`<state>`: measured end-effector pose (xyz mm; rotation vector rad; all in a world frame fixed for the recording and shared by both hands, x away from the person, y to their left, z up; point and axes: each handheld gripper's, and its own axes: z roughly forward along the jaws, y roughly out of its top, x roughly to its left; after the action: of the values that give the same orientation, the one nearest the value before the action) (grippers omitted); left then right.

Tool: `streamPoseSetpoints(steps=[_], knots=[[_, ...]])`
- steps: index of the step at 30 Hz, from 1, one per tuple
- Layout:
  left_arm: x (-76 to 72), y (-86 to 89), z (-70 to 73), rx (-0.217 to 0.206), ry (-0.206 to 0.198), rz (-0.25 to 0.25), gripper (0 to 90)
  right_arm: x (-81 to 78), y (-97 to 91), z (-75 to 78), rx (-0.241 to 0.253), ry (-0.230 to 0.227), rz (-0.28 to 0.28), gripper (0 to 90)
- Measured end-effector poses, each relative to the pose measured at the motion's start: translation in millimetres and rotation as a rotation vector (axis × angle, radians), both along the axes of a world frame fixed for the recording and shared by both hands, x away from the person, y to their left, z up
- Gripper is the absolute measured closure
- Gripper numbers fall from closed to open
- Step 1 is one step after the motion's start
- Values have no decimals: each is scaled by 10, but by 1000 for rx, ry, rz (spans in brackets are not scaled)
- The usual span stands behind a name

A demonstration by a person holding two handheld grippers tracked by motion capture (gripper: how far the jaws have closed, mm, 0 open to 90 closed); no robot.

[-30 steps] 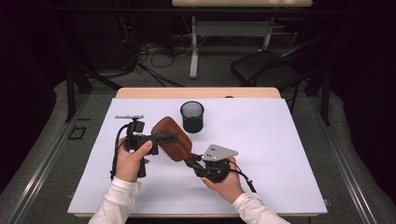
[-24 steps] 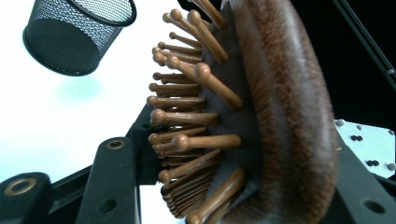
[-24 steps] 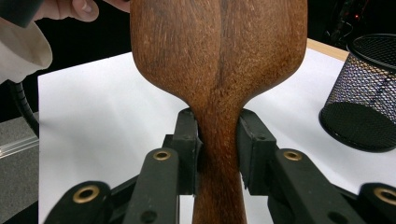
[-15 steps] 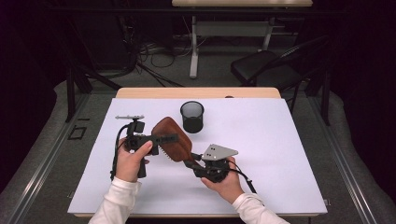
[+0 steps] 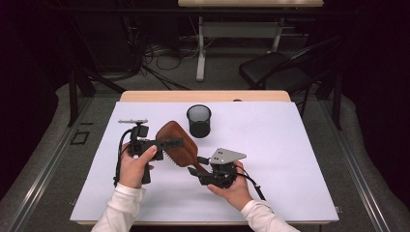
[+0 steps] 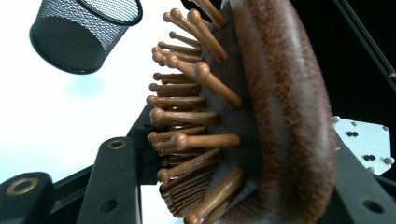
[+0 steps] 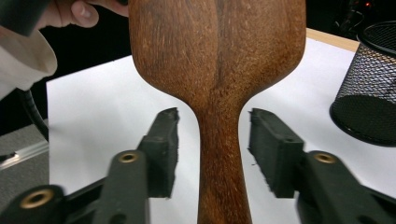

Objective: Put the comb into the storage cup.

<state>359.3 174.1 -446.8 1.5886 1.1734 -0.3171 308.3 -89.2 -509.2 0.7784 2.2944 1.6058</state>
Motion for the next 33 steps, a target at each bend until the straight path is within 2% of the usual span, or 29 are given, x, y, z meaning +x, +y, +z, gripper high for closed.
streamPoseSetpoints(steps=[4, 6, 13, 17, 23, 26, 30, 33], knots=[[9, 20, -6, -1, 2, 7, 491, 18, -8, 13, 16, -4, 0, 416], [13, 28, -12, -5, 5, 9, 491, 32, -6, 21, 5, -26, -4, 391], [17, 59, -10, -4, -2, 14, 492, 68, 17, 65, -27, 14, 38, 380], [17, 74, -9, -7, -4, 20, 492, 82, 3, 92, -40, 3, 27, 378], [27, 109, -13, -13, -3, 32, 492, 94, -40, 139, -4, 25, 30, 368], [30, 128, -16, -11, -5, 34, 492, 97, -77, 182, 21, 20, 25, 319], [35, 146, -20, -11, -5, 38, 492, 114, -112, 230, -9, 11, 14, 236], [39, 161, -22, -10, -6, 39, 492, 128, -128, 245, -23, 26, 12, 197]])
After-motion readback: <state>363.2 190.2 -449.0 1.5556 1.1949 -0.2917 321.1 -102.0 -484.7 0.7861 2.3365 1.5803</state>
